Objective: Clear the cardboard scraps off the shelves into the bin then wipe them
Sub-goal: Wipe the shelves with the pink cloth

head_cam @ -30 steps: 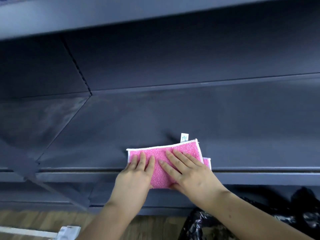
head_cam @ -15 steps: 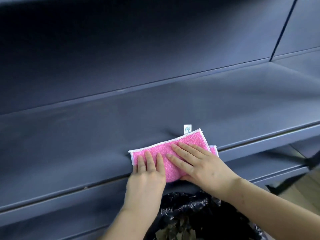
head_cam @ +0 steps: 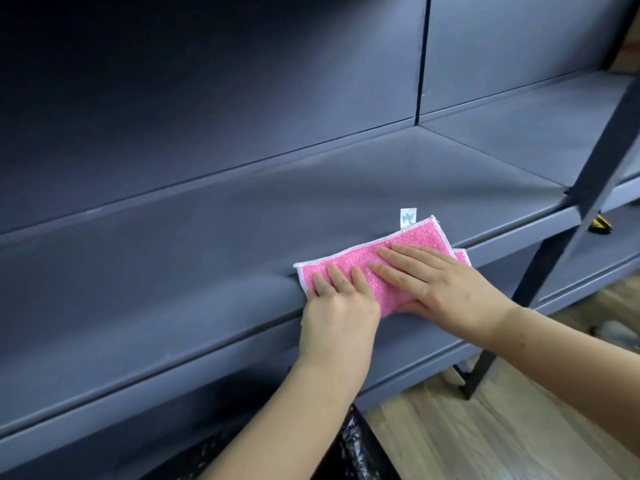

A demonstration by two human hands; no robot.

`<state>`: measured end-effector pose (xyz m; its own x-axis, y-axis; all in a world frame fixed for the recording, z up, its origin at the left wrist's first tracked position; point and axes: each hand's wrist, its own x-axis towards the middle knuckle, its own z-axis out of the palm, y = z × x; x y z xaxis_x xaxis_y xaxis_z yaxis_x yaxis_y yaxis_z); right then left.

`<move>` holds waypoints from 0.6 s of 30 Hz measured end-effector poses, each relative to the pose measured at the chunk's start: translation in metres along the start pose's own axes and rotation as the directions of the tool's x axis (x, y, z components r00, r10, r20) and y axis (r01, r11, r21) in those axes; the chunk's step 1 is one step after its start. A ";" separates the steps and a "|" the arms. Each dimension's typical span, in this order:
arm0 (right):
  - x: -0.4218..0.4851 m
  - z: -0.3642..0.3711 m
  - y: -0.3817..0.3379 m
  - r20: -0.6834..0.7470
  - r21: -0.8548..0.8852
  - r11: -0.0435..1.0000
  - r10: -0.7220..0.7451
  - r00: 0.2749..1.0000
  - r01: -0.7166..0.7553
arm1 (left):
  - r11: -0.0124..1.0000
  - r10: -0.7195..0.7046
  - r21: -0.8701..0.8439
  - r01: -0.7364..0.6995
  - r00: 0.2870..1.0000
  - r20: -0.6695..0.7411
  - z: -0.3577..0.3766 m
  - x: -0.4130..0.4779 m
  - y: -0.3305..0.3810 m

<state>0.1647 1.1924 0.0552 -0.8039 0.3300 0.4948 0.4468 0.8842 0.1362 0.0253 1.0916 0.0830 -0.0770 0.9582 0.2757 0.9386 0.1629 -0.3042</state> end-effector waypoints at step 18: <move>-0.077 -0.032 0.150 0.155 -0.050 0.978 0.207 0.966 -0.202 | 0.997 0.052 0.058 -0.059 0.991 0.124 -0.040 0.105 0.149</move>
<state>0.3066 1.2885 0.0650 -0.7449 0.5531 0.3730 0.6187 0.7819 0.0761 0.1706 1.2066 0.1032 -0.0695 0.9870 0.1447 0.9205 0.1193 -0.3721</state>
